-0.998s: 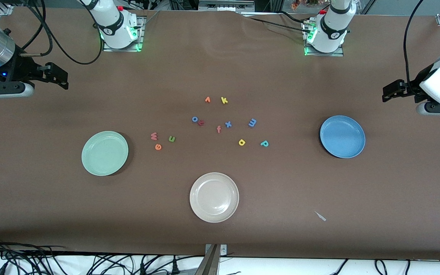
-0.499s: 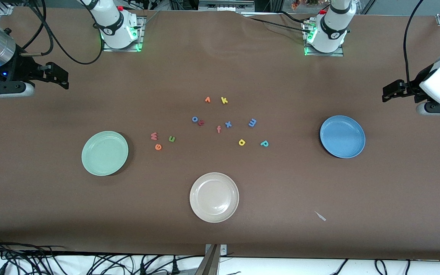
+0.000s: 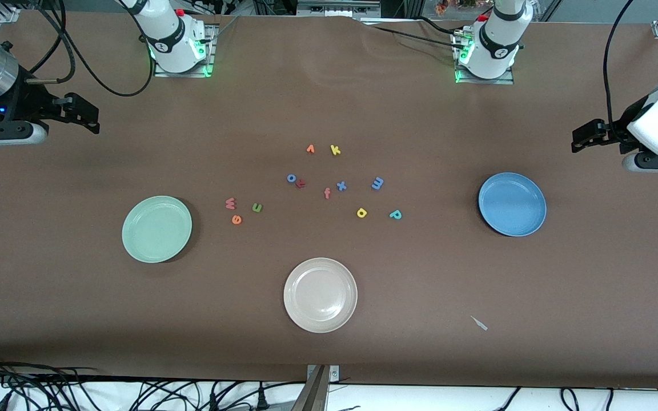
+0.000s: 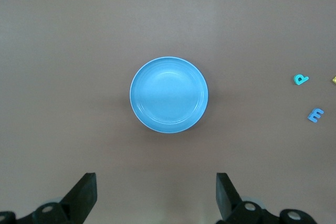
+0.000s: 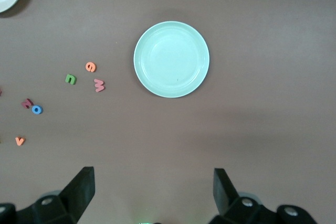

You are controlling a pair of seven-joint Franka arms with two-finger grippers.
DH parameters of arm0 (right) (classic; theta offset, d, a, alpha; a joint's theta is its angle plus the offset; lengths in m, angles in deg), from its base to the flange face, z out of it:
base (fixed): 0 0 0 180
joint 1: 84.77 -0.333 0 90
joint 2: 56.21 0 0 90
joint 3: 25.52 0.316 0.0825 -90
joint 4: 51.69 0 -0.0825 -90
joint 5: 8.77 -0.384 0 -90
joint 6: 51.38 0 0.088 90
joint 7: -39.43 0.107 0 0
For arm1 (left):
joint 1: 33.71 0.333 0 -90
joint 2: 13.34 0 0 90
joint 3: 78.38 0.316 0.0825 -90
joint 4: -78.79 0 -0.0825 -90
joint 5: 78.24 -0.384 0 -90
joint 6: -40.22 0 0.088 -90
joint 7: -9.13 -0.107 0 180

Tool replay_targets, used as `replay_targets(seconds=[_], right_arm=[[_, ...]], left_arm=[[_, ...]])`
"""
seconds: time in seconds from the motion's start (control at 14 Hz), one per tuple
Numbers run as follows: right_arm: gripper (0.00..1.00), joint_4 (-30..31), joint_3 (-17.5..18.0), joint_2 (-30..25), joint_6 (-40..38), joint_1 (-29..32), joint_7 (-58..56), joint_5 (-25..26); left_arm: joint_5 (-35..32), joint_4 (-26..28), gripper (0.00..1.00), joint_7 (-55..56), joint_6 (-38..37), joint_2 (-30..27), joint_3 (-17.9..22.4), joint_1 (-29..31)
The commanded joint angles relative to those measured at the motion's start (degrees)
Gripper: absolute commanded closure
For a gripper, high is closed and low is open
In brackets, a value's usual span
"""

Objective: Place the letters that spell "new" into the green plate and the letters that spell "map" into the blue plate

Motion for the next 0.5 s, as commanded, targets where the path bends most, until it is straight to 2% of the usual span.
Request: replay_targets(seconds=[0.0,0.43], right_arm=[[0.00,-2.27,0.04,0.53,-1.17,0.36,0.61,0.72],[0.00,-2.44,-0.05,0.61,-0.55,0.45,0.69,0.45]], left_arm=[[1.21,-0.07,0.00,-1.27,-0.19,-0.11,0.04,0.06],[1.21,-0.07,0.00,-1.36,-0.19,-0.11,0.04,-0.03]])
